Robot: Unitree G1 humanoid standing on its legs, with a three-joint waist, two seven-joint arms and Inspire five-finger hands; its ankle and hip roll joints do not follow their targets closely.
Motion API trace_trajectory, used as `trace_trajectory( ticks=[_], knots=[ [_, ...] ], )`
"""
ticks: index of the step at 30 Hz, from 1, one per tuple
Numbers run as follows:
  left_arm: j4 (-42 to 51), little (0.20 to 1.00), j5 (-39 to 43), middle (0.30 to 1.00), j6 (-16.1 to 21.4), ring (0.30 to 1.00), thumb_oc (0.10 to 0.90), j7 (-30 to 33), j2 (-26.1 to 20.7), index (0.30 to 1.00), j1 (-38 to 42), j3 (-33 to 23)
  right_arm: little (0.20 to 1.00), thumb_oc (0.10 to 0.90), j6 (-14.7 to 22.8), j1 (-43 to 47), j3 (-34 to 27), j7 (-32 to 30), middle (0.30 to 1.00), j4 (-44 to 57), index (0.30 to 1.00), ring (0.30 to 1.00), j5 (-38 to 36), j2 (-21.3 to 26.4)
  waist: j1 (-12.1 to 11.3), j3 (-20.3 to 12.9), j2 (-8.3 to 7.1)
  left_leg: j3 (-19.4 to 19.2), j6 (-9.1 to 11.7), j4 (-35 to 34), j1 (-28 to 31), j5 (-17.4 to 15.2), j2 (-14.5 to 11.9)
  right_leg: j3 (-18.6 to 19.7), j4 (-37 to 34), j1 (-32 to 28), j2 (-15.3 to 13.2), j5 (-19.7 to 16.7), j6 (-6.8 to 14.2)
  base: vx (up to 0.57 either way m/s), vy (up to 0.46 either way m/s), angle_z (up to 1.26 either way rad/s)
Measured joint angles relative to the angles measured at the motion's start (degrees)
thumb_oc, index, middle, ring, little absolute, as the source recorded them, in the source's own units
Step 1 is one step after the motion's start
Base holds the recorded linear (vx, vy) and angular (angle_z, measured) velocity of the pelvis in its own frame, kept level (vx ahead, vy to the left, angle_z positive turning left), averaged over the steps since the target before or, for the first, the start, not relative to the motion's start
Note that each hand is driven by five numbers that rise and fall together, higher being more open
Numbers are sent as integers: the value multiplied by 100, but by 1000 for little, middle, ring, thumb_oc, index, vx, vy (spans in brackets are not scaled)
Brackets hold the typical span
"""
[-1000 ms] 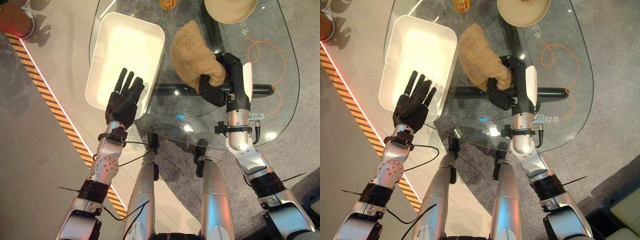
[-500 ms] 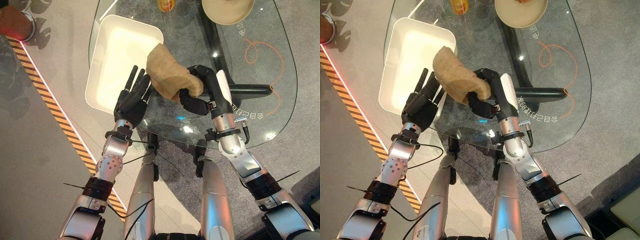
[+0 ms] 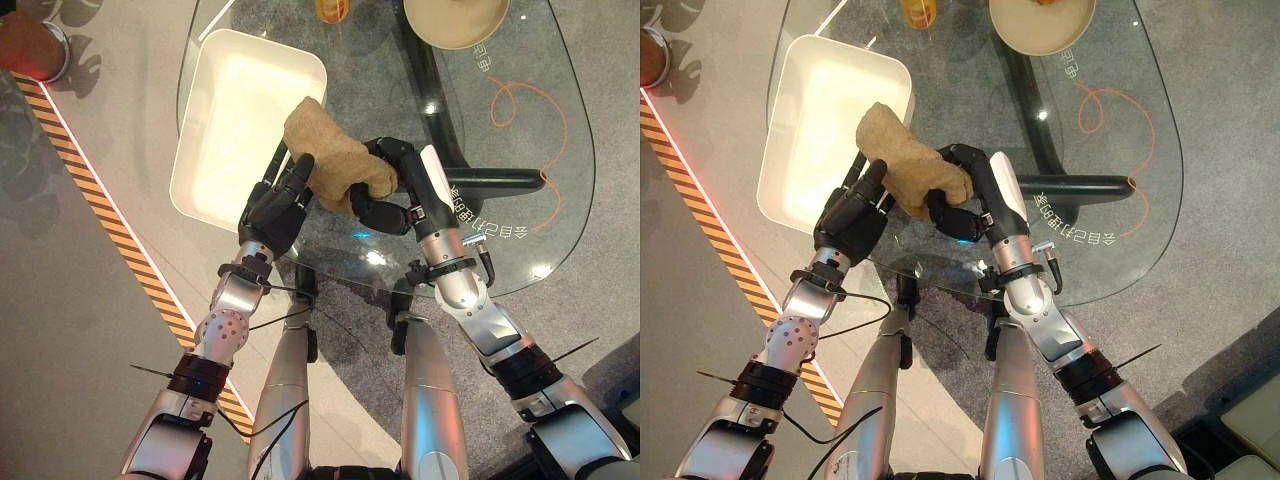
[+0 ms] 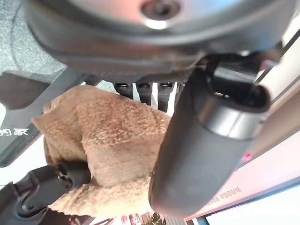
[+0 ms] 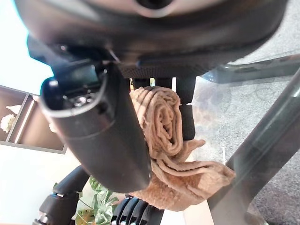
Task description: Wipe the table with a cloth and put it in the basket.
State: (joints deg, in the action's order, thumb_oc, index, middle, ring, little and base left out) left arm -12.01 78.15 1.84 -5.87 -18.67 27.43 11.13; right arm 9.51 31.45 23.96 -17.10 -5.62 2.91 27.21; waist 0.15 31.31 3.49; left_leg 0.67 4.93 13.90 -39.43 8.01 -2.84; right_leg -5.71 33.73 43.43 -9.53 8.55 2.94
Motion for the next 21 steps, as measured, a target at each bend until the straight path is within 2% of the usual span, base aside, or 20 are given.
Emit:
trace_trajectory(
  ticks=[11, 21],
  knots=[
    [0, 900, 34, 900, -15, 900, 800, -496, 6, 900, 2, 7, 200, 100, -161, 62, 183, 192, 300, 0, 300, 300, -72, -1, 5, 0, 0, 0, 0, 0, 17, 1, 0, 1, 6, -14, 0, 0, 0, 0, 0, 0],
    [0, 900, 34, 900, -15, 900, 800, -628, 10, 900, -1, 7, 200, 100, -405, 198, 260, 457, 300, -1, 300, 300, -67, 3, 3, 0, 0, 1, 1, 3, 30, 2, 0, 0, 17, -28, -1, -2, 0, 0, 0, 0]
  ],
)
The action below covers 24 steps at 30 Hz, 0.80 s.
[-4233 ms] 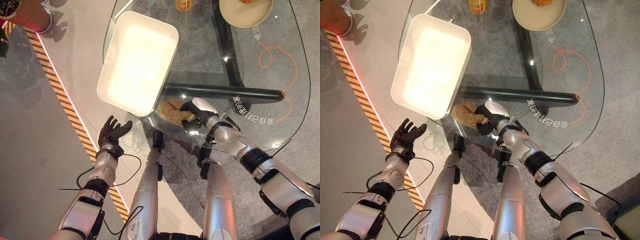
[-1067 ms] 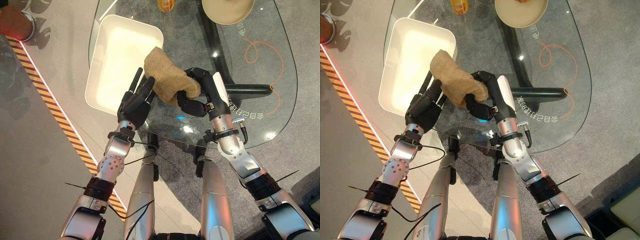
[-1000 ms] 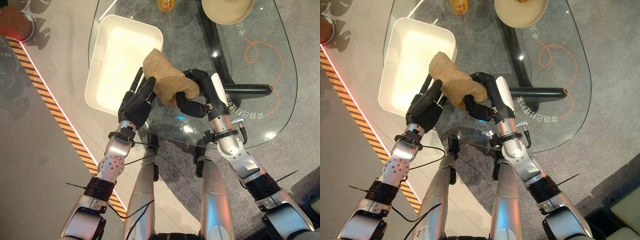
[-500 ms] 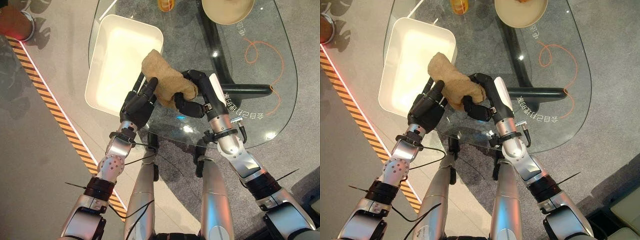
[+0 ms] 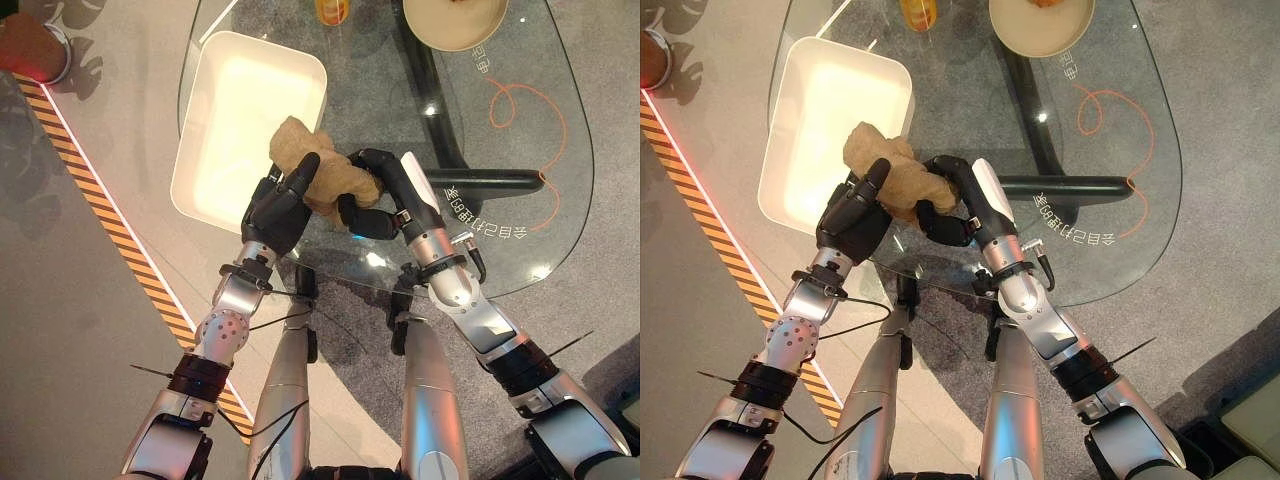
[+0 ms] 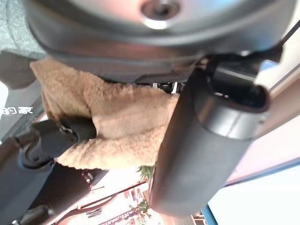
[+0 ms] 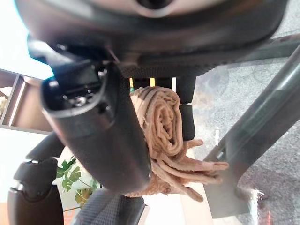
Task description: Wipe the table with a cloth and put it in the basket.
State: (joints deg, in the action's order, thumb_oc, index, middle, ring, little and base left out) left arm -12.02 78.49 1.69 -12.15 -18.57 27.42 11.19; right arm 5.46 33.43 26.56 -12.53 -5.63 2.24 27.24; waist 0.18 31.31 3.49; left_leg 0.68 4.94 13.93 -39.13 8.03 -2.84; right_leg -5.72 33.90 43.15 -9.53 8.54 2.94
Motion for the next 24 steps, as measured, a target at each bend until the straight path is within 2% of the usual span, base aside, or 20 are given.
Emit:
trace_trajectory(
  ticks=[4, 5, 6, 7, 8, 14, 19, 23, 24],
  knots=[
    [0, 900, -3, 900, 5, 900, 800, 0, 0, 900, 0, -2, 200, 100, -8, 23, 9, 17, 300, 0, 300, 300, 0, 1, -2, 0, 0, 0, 0, 1, 1, 0, 0, -1, 8, -4, 0, -1, 1, 0, 0, 0],
    [0, 820, -4, 832, 17, 832, 720, 1, -1, 832, -1, -2, 200, 100, -9, 28, 10, 22, 300, 0, 300, 300, 0, 1, -2, 0, 0, 1, 0, 2, 2, 0, 0, -1, 13, -4, 0, -1, 1, 0, 0, 0],
    [0, 447, -5, 512, 33, 512, 347, 1, -1, 512, -1, -1, 200, 100, -9, 34, 14, 24, 300, 0, 300, 300, 0, 1, -3, 0, 0, 1, 0, 2, 2, 1, 0, -1, 20, -5, 0, -3, 1, 0, 0, 0],
    [0, 389, -6, 462, 49, 462, 289, 1, -1, 462, 0, -1, 200, 100, -9, 38, 18, 24, 300, 0, 300, 300, 0, 1, -1, 0, 0, 1, 0, 3, 2, 1, 0, -1, 21, -5, 0, -3, 2, 0, 0, 0],
    [0, 200, -10, 300, 96, 300, 100, 3, -1, 300, -1, 5, 200, 100, -9, 46, 27, 24, 300, 0, 300, 300, 0, 1, 0, 0, 0, 1, 0, 3, 2, 1, 0, -1, 21, -5, 0, -3, 1, 0, 0, 0],
    [0, 200, -68, 300, 424, 300, 100, 56, 4, 300, -9, 23, 200, 100, -2, 148, 121, 120, 300, 4, 300, 300, 6, -5, 5, 0, 0, 1, 1, 8, 4, 1, 0, -1, 31, -6, 0, -4, 1, 0, 0, 0],
    [0, 200, -243, 300, 978, 300, 100, 407, 153, 300, -10, 47, 200, 100, 22, 177, 293, 239, 300, 118, 300, 300, 11, -109, -5, 0, -1, 4, 1, 9, 6, 2, 0, -1, 37, -7, 0, -4, 1, 0, 0, 0],
    [1, 200, -398, 300, 1232, 300, 100, 472, 256, 300, -11, 55, 203, 103, 15, 199, 288, 237, 302, 119, 302, 302, 11, -190, -18, -1, -1, 8, 2, 9, 6, 2, 1, -5, 37, -7, 0, -4, 0, 0, 0, 0],
    [4, 200, -424, 300, 1287, 300, 100, 506, 262, 300, -10, 82, 345, 245, 14, 200, 288, 237, 425, 119, 425, 425, 11, -195, -16, -1, -1, 8, 2, 9, 6, 2, 0, -5, 37, -7, 0, -4, 0, 0, 0, 0]
  ],
)
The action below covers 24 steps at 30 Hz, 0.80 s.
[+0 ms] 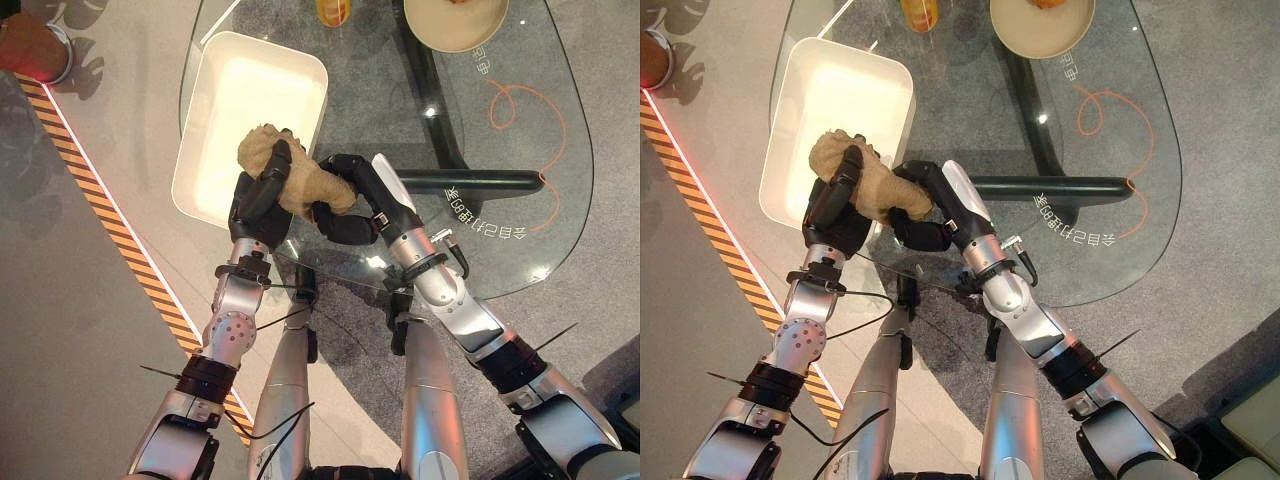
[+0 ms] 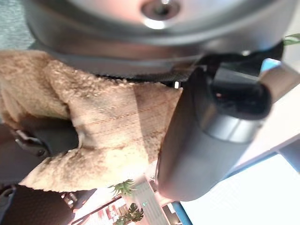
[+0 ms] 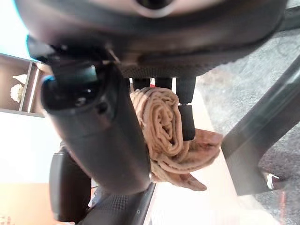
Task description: Wipe the table with a cloth and put it in the basket.
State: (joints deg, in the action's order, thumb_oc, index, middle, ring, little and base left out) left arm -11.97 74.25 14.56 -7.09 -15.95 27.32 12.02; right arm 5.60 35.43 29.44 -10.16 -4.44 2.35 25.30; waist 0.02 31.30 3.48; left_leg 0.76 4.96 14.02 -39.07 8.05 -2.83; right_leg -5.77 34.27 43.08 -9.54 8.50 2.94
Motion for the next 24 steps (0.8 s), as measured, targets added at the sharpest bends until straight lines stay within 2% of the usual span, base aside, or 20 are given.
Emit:
trace_trajectory(
  ticks=[1, 2, 3, 4, 24],
  knots=[
    [0, 200, -25, 300, 25, 300, 100, 16, 20, 300, 0, 2, 398, 298, -1, 0, 0, 0, 469, 0, 469, 469, 0, 0, 3, 0, 0, 0, 0, 0, 0, 0, 0, 0, -2, 0, 0, 0, 0, 0, 0, 0],
    [0, 200, -88, 300, 81, 300, 100, 46, 55, 300, -1, 19, 639, 539, -3, -1, -3, -1, 676, 0, 676, 676, 0, 3, 7, 0, 0, 1, 0, 0, 0, 0, 0, -1, -2, 0, 0, 0, 0, 0, 0, 0],
    [0, 200, -111, 300, 121, 300, 100, 88, 108, 300, -2, 21, 826, 726, -3, -1, -7, -2, 836, 0, 836, 836, 0, 6, 8, 0, 0, 1, 0, 0, 0, 0, 0, -1, -1, 0, 0, 0, 0, 0, 0, 0],
    [0, 200, -114, 300, 151, 300, 100, 141, 157, 300, 2, 22, 900, 800, -3, -1, -5, -1, 900, 0, 900, 900, 0, 9, 11, 0, 0, 1, 0, -1, -1, 0, 0, -2, 0, 0, 0, 0, 0, 0, 0, 0],
    [21, 200, -559, 300, 720, 300, 100, 693, 414, 300, 31, 24, 900, 800, 1, -3, 51, 52, 900, 0, 900, 900, 140, -95, 5, 0, 0, 6, 0, -2, -2, 0, 0, -5, -1, 1, 1, 2, 0, 0, 0, 0]
  ],
)
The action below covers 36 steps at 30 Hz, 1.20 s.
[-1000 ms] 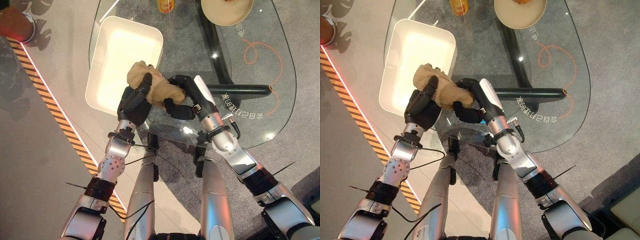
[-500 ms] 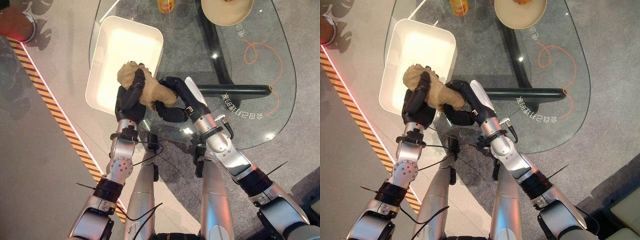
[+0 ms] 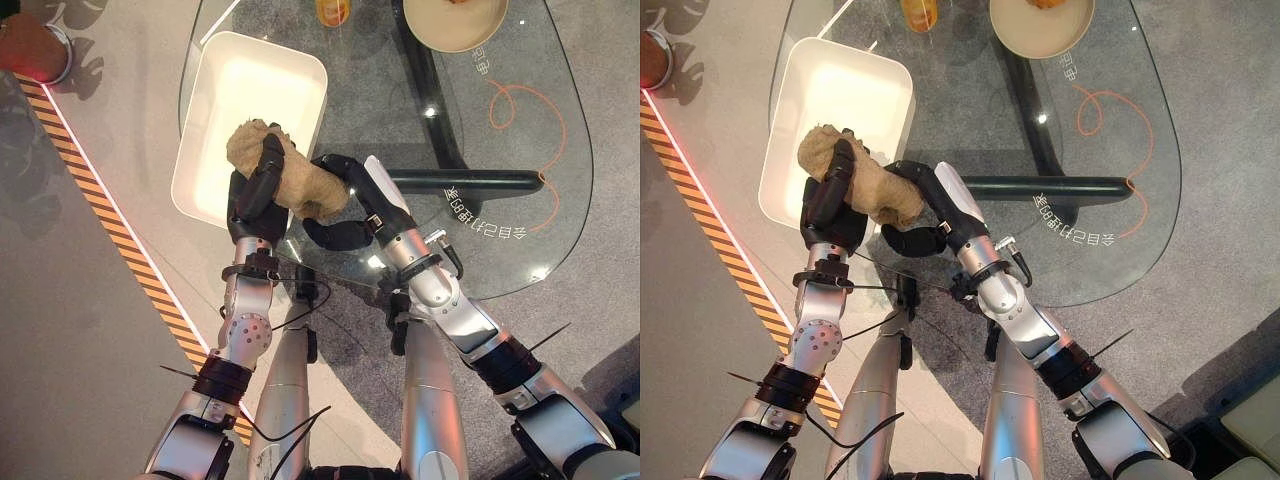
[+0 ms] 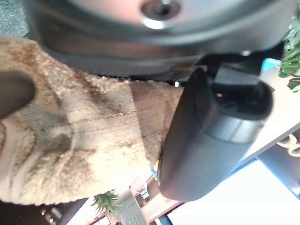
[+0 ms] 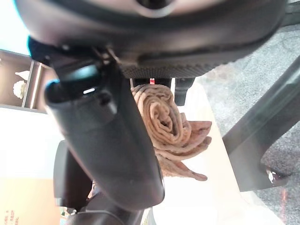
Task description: Wipe the table with a cloth and put it in the basket.
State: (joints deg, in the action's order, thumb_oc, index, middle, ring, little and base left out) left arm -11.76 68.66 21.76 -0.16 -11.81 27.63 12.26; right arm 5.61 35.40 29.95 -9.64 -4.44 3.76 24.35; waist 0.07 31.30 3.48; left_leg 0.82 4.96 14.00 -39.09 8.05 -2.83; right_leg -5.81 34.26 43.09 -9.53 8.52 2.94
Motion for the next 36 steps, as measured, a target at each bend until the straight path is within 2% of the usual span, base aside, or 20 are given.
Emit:
trace_trajectory(
  ticks=[7, 12, 21, 26, 36],
  knots=[
    [163, 200, -558, 300, 217, 300, 100, 515, 9, 300, -5, 4, 900, 800, 2, 27, 9, -1, 900, 0, 900, 900, 79, -41, -1, 0, 0, 1, 0, -1, 0, 0, 0, 0, -1, 1, 0, 1, 0, 0, 0, 0],
    [219, 200, -659, 300, 514, 300, 100, 888, 9, 300, -1, -28, 900, 800, 1, 60, 2, -24, 900, -1, 900, 900, 80, -76, -5, 0, 0, 1, 0, -1, 0, 0, 0, 0, 3, 2, -1, 2, 0, 0, 0, 0],
    [223, 200, -669, 300, 1039, 300, 100, 1565, -8, 300, -32, -890, 900, 800, -10, 59, -395, -202, 900, -11, 900, 900, 78, 88, -21, 0, 0, 3, 0, 1, 0, 1, 0, 0, 13, 9, -1, 3, 0, 0, 0, 0],
    [222, 200, -920, 300, 1068, 300, 100, 1708, 2, 300, -31, -815, 900, 800, -10, 58, -393, -256, 900, -12, 900, 900, 80, 55, -59, 0, 0, 6, 3, 0, 0, 3, 0, -1, 20, 9, -2, 3, 0, 0, 0, 0],
    [221, 200, -1369, 300, 1069, 300, 100, 1974, -5, 300, -15, -824, 900, 800, -9, 54, -601, -922, 900, -61, 900, 900, 105, 65, -2, 0, 0, 6, 5, -5, -3, 2, 0, 0, -15, 16, -2, 3, 0, 0, 0, 0]
  ],
)
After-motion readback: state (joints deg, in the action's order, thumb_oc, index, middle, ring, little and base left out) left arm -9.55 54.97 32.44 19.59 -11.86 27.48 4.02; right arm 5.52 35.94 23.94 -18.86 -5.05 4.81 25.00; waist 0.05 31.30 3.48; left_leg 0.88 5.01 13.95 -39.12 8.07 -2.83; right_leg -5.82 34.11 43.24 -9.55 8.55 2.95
